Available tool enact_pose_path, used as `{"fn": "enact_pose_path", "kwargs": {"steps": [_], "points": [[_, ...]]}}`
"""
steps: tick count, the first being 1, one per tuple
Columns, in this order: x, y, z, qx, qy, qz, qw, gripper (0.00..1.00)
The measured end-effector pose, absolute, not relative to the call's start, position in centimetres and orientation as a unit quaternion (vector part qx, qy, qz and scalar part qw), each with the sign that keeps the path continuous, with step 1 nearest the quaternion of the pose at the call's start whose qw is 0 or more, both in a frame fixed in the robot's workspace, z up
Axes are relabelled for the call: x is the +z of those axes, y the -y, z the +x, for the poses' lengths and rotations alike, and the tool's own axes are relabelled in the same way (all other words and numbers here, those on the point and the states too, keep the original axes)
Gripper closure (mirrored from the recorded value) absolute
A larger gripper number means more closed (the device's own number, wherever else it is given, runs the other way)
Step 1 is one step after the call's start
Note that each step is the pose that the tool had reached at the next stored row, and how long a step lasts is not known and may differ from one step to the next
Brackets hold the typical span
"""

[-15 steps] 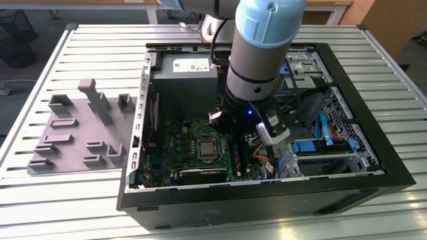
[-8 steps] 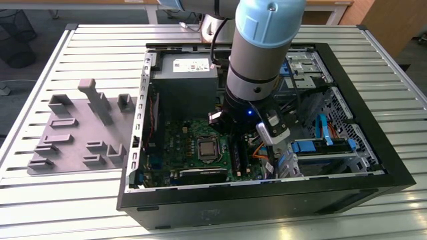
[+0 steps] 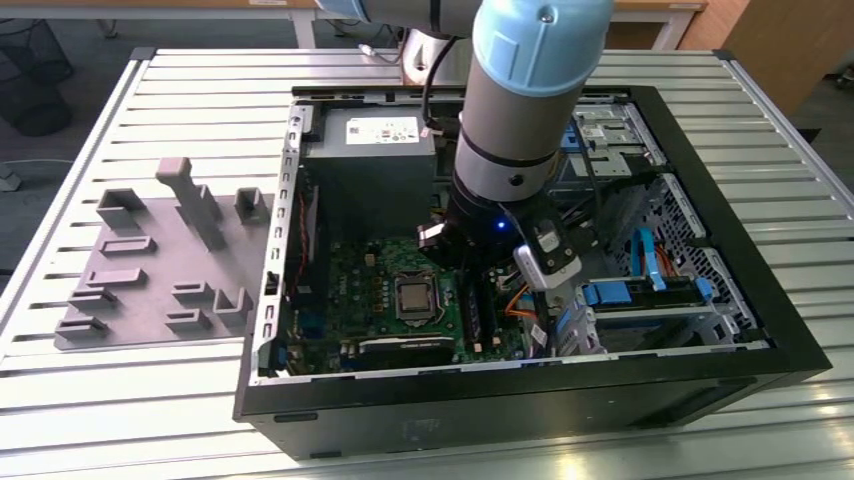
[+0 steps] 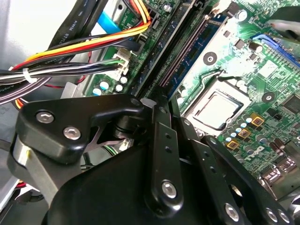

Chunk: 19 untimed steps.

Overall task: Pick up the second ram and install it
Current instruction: 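Insert the second ram into the second slot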

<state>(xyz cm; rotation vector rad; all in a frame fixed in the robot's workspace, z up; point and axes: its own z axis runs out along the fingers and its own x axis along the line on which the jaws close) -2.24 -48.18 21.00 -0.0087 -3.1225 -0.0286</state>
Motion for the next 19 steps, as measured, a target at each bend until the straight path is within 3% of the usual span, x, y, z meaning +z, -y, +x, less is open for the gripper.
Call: {"fn": "enact_pose_path", "kwargs": {"steps": [19], "points": [[20.96,48.35,-2.21,-0.013,1.000,-0.005,0.009,0.86]]}}
